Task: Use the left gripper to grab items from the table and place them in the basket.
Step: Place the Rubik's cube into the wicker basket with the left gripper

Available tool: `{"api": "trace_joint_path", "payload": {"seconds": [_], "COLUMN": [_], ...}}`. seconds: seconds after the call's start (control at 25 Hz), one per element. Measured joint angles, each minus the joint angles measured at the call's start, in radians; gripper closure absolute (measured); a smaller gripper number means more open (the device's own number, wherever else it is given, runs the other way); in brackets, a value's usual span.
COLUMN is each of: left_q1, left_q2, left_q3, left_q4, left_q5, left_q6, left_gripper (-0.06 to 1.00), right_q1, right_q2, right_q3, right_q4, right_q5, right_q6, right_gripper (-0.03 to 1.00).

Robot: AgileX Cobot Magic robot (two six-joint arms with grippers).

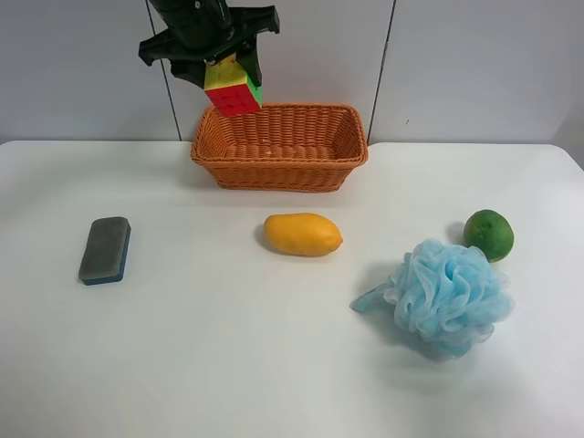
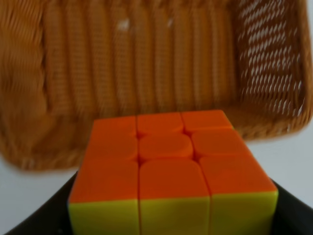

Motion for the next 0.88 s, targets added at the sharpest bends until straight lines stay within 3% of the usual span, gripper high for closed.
{"api": "trace_joint_path", "payload": {"seconds": [0.52,0.88], "left_q1": [0.0,0.0], "left_q2": [0.264,0.352], "left_q3": [-0.05,-0.05], "left_q4": [0.027,0.034], "left_q5": [-0.315,-0.41], "left_q6": [0.114,0.115], "left_gripper": [0.38,0.38], "right_q1": [0.0,0.0], "right_q2": [0.0,0.0], "right_q3": [0.0,0.0], "right_q4": [0.0,0.0], "right_q5": [0.0,0.0], "right_q6": [0.0,0.0], "right_gripper": [-0.02,-0.02]}}
